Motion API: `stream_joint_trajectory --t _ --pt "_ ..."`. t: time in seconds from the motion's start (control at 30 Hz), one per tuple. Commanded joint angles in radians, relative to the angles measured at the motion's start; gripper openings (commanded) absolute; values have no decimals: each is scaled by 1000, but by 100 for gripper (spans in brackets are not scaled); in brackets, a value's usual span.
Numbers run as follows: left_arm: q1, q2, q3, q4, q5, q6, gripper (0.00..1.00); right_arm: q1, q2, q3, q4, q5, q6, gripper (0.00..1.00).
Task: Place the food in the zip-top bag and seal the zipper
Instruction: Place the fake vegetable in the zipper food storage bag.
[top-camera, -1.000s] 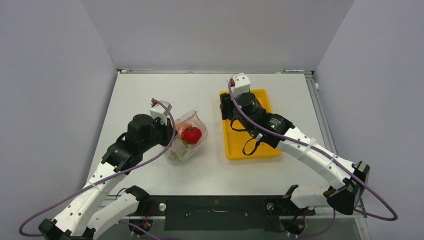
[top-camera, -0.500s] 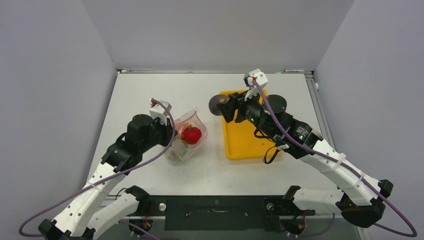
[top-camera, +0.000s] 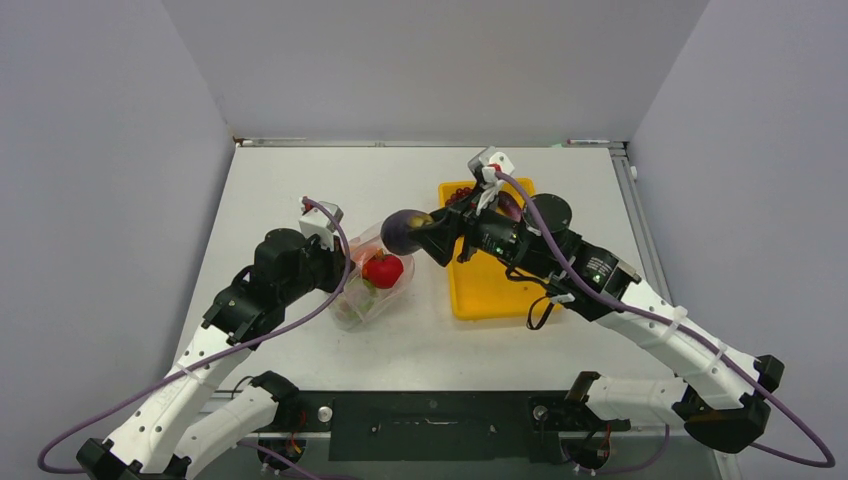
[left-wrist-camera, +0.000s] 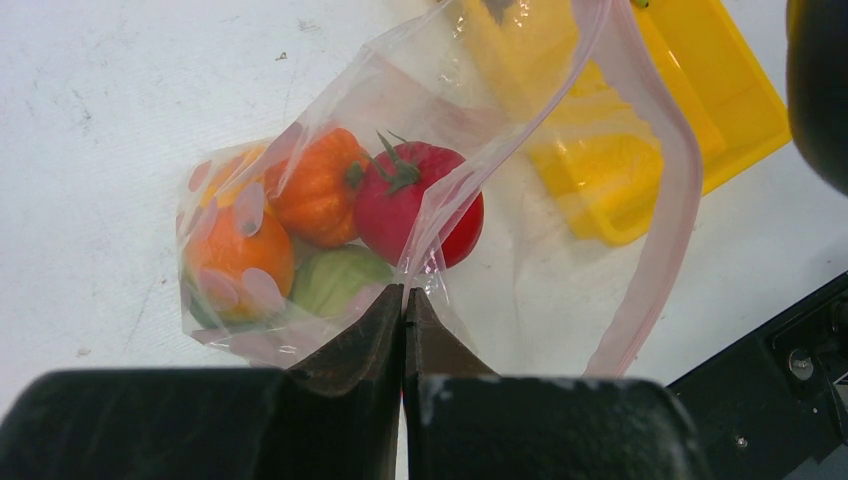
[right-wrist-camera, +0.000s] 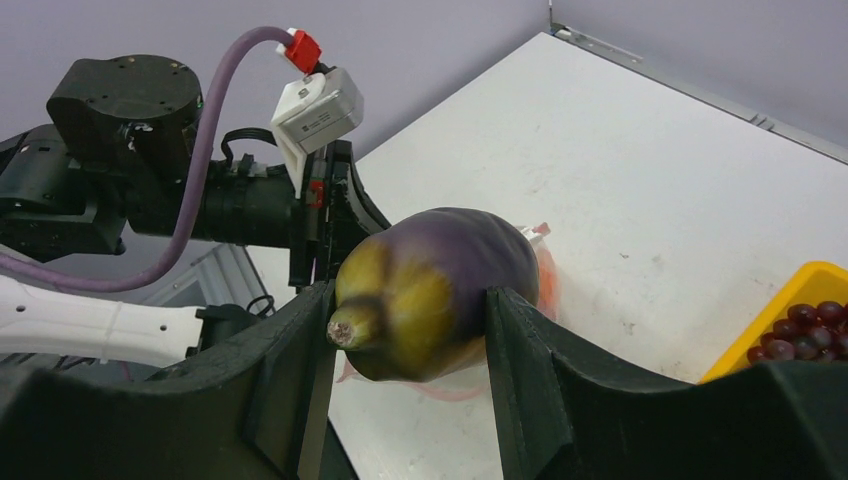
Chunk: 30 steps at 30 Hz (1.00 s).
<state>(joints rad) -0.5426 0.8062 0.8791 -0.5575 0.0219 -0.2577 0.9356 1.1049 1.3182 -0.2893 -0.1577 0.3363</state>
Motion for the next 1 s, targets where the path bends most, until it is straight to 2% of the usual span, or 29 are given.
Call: stream_joint_trajectory --t 0.0,0.6,0.97 --pt "-5 -11 18 2 -14 3 0 30 23 -8 64 -51 6 16" --pt "-5 -87 4 41 9 9 0 160 207 -57 110 81 -37 16" --pt "-5 -98 -3 55 33 12 0 163 255 -164 320 146 -1 16"
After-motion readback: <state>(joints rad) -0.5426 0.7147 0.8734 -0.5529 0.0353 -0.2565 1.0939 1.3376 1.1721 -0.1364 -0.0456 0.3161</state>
